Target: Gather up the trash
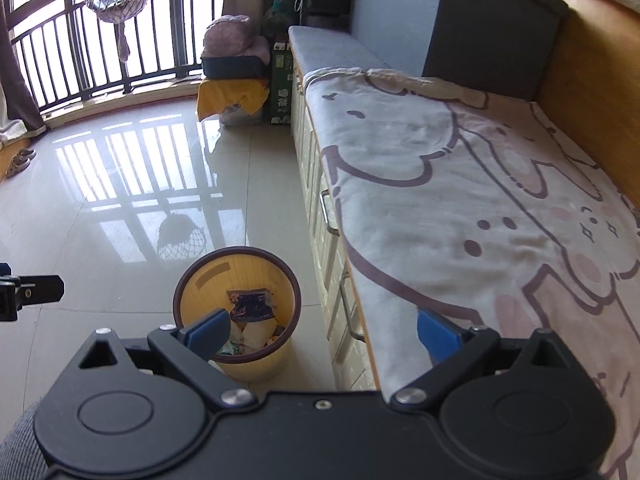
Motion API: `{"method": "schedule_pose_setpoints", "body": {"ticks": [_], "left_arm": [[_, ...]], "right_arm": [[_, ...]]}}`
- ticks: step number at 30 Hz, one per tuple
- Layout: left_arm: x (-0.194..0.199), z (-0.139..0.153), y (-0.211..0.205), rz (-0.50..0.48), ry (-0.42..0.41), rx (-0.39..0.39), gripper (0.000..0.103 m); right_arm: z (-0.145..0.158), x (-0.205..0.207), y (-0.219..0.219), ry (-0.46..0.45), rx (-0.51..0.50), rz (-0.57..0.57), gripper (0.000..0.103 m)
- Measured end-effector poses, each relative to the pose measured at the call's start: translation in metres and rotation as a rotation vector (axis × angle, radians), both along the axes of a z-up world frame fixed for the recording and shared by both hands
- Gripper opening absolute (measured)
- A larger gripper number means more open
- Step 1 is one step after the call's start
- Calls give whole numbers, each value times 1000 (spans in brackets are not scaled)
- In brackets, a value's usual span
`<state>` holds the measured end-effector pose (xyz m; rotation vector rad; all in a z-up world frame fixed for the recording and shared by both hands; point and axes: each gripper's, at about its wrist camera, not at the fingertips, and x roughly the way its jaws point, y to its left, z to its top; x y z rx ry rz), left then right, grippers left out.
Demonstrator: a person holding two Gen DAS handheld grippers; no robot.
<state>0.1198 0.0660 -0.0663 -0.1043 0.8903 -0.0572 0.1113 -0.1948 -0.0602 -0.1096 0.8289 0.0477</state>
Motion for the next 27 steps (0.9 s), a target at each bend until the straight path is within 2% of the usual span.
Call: {"method": "schedule_pose_setpoints", "body": {"ticks": [6, 11, 27], "left_arm": [[-14, 6, -4, -24, -23, 0, 103], [-24, 7, -12, -37, -41, 41, 103], [-46, 10, -24, -66, -78, 97, 103]], "right_arm": [[10, -16, -9, -31, 11, -21, 101], [12, -27, -15, -46, 17, -34, 101], [20, -56, -17, -87, 10, -26, 101]]}}
